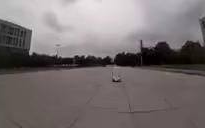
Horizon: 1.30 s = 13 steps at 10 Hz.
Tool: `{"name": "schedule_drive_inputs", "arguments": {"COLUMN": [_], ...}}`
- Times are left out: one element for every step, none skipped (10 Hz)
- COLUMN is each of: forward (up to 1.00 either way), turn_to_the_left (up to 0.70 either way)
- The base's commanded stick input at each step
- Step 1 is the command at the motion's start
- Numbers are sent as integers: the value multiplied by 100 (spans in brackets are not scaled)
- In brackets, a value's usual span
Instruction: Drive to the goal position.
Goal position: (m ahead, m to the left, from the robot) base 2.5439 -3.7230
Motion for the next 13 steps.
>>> {"name": "schedule_drive_inputs", "arguments": {"forward": [100, 100, 100, 100, 100, 100, 100, 100, 100, 100, 100, 100, 100], "turn_to_the_left": [-27, 0, 0, 0, 0, -2, -27, -27, 0, 0, 0, 0, 0]}}
